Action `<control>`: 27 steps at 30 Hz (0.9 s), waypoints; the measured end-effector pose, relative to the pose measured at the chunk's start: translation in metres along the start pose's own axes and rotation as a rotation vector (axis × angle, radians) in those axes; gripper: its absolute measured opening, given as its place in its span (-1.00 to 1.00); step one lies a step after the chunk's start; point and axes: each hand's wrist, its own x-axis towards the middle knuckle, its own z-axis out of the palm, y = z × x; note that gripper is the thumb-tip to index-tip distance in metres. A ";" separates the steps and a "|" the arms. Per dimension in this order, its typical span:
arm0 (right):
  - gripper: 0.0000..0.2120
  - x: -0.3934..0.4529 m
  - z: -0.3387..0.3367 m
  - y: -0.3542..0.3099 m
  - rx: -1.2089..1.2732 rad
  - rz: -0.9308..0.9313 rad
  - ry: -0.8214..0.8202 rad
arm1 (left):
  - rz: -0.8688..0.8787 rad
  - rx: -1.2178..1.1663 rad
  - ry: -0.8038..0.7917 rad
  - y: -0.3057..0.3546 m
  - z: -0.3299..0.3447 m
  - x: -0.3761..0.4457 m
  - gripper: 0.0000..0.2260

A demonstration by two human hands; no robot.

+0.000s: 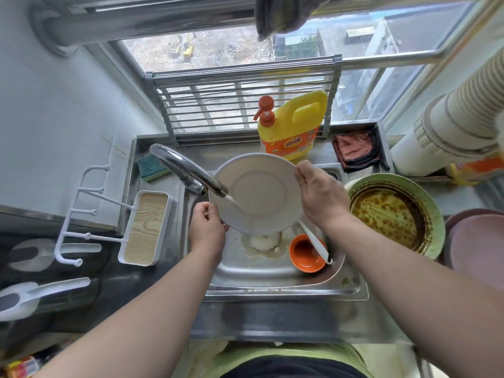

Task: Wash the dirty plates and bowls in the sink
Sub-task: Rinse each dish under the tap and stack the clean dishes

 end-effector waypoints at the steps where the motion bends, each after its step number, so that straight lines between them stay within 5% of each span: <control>1: -0.75 -0.002 -0.004 0.000 -0.013 0.004 0.013 | -0.012 -0.014 -0.011 0.002 0.004 0.000 -0.81; 15: -0.79 -0.042 -0.018 0.002 -0.084 0.191 0.166 | -0.130 0.023 -0.248 0.002 0.025 0.005 -0.83; 27: -0.72 -0.078 0.025 0.007 0.003 0.604 -0.144 | -0.143 0.214 -0.331 -0.015 -0.010 0.008 -0.83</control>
